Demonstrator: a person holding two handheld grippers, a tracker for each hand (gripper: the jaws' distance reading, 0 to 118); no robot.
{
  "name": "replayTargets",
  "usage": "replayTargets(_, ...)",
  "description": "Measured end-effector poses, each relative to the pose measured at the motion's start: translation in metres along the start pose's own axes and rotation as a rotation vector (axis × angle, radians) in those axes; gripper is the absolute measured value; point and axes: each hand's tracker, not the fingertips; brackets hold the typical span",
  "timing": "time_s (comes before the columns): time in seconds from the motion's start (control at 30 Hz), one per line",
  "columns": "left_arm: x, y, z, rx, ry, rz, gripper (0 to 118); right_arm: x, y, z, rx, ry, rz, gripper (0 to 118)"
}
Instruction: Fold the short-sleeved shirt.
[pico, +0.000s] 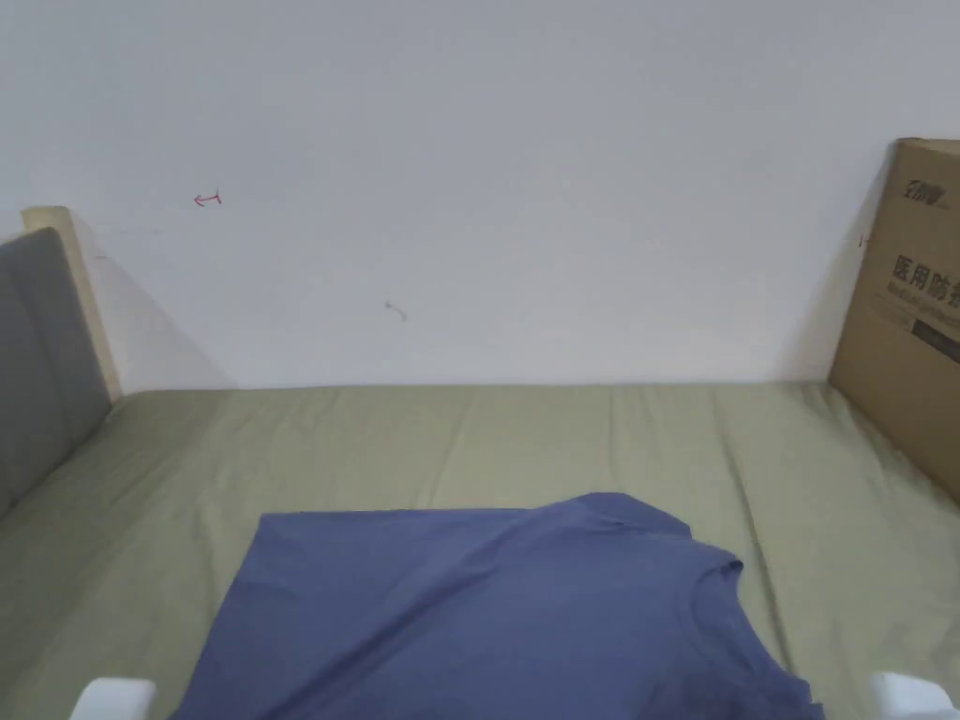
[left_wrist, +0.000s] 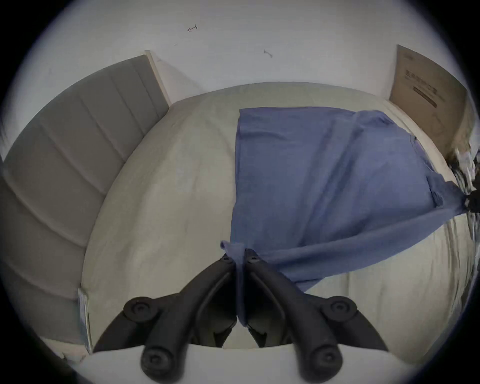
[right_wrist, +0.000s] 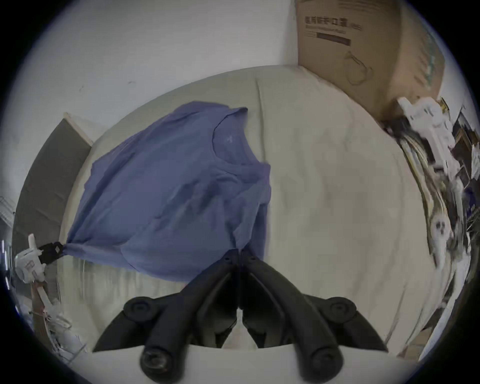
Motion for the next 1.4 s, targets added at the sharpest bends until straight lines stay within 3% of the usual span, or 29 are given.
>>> replayTargets(0.23,-0.020,-0.086,0.074,-0.010,0.005,0.034,1,0.031,-0.125,0.065,-0.040,0.031,-0.029,2)
replayTargets(0.5,-0.015,-0.132,0.101,-0.022,-0.010,0.058,3,0.048,-0.155,0.076,-0.023,0.036,-0.030,2)
replayTargets(0.53,-0.015,-0.134,0.100,-0.034,-0.003,0.065,7,0.048,-0.153,0.077,-0.027,0.048,-0.034,7)
replayTargets(0.57,-0.014,-0.136,0.101,-0.050,0.009,0.072,18,0.050,-0.151,0.078,-0.046,0.063,-0.045,24)
replayTargets(0.6,-0.012,-0.139,0.102,-0.057,0.041,0.081,47,0.051,-0.151,0.080,-0.053,0.056,-0.045,62)
replayTargets(0.63,-0.013,-0.142,0.104,-0.046,0.042,0.090,71,0.051,-0.153,0.082,-0.053,0.050,-0.041,87)
replayTargets(0.67,-0.014,-0.144,0.109,-0.042,0.027,0.111,83,0.051,-0.155,0.084,-0.038,0.051,-0.034,91)
replayTargets(0.77,-0.009,-0.148,0.127,-0.013,-0.052,0.134,88,0.051,-0.156,0.092,-0.006,0.057,-0.044,91)
replayTargets(0.87,-0.003,-0.158,0.141,0.015,-0.062,0.148,87,0.044,-0.161,0.100,-0.006,0.105,-0.054,89)
replayTargets(0.9,-0.002,-0.161,0.145,0.014,-0.089,0.156,82,0.040,-0.163,0.103,0.008,0.116,-0.037,78)
replayTargets(0.93,0.000,-0.166,0.150,0.023,-0.129,0.177,65,0.036,-0.165,0.105,0.019,0.111,-0.004,51)
replayTargets(0.97,0.002,-0.172,0.155,0.033,-0.165,0.186,34,0.031,-0.167,0.108,0.027,0.094,0.044,15)
replayTargets(1.0,0.004,-0.178,0.155,0.030,-0.189,0.187,1,0.025,-0.170,0.109,0.041,0.060,0.068,3)
replayTargets(1.07,0.010,-0.193,0.155,0.022,-0.170,0.187,0,0.017,-0.177,0.108,0.051,-0.012,0.107,2)
replayTargets(1.17,0.010,-0.211,0.152,-0.006,-0.203,0.214,0,0.016,-0.179,0.107,0.035,0.067,0.077,1)
replayTargets(1.33,-0.008,-0.216,0.143,-0.015,-0.153,0.215,0,0.015,-0.174,0.098,0.033,0.049,0.061,1)
replayTargets(1.37,-0.013,-0.212,0.141,-0.016,-0.122,0.220,9,0.016,-0.173,0.097,0.027,0.054,0.057,1)
replayTargets(1.4,-0.015,-0.209,0.141,-0.002,-0.109,0.222,42,0.016,-0.173,0.096,0.025,0.054,0.054,1)
